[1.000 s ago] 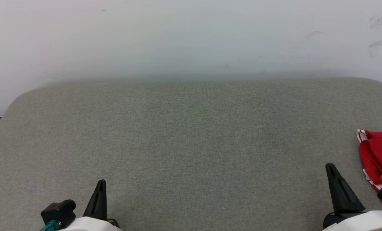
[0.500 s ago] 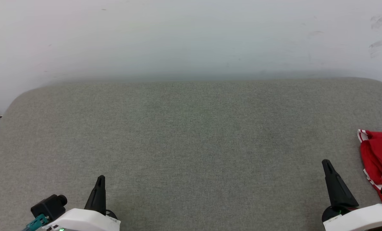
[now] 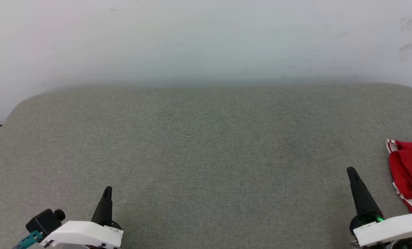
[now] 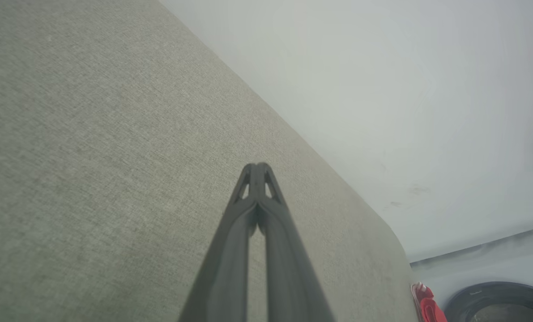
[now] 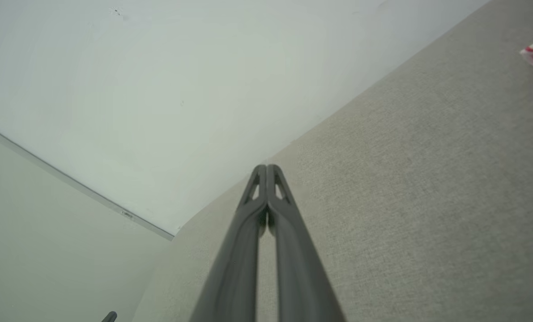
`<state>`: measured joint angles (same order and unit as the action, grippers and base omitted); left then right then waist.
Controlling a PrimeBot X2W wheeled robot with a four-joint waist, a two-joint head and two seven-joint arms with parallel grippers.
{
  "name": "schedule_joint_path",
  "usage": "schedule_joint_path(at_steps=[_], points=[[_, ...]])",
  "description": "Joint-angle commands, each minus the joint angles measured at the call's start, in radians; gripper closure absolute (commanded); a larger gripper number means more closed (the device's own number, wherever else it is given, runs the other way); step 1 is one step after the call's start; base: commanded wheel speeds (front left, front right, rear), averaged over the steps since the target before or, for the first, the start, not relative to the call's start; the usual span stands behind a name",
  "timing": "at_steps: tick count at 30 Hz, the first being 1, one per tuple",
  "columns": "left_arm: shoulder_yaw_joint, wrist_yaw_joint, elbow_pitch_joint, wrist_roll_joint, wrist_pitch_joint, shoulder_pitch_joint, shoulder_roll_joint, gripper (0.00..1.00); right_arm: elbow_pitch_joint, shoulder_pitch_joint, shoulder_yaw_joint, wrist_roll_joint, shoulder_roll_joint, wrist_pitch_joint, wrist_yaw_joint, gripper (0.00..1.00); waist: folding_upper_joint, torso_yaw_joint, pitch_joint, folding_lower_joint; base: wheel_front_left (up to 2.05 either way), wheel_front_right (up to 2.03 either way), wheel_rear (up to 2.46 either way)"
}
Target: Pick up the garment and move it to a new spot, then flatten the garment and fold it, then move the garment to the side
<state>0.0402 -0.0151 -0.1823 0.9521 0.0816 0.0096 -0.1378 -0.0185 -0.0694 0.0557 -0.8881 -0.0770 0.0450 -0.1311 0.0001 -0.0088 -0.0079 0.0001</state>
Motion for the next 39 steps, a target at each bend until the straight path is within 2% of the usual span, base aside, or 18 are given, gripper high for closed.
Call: schedule_joint_path(at_steps=[1,19,39], points=[[-0.011,-0.008,0.008,0.026,-0.007,-0.031,0.002,1.0,0.0,0.03,0.0,-0.032,-0.008,-0.001,0.0,1.0,-0.0001,0.0,0.0,-0.0001,0.0,0.0,0.0],[-0.052,-0.04,-0.013,0.211,-0.062,-0.058,0.026,1.0,0.076,0.075,0.002,-0.247,-0.01,0.006,0.0,1.0,-0.0001,0.002,0.003,-0.0001,0.0,0.0,0.0],[-0.089,-0.069,-0.031,0.376,-0.11,-0.084,0.047,1.0,0.143,0.114,0.007,-0.434,-0.009,0.017,0.0,1.0,-0.0001,0.004,0.005,-0.0001,0.0,0.0,0.0]])
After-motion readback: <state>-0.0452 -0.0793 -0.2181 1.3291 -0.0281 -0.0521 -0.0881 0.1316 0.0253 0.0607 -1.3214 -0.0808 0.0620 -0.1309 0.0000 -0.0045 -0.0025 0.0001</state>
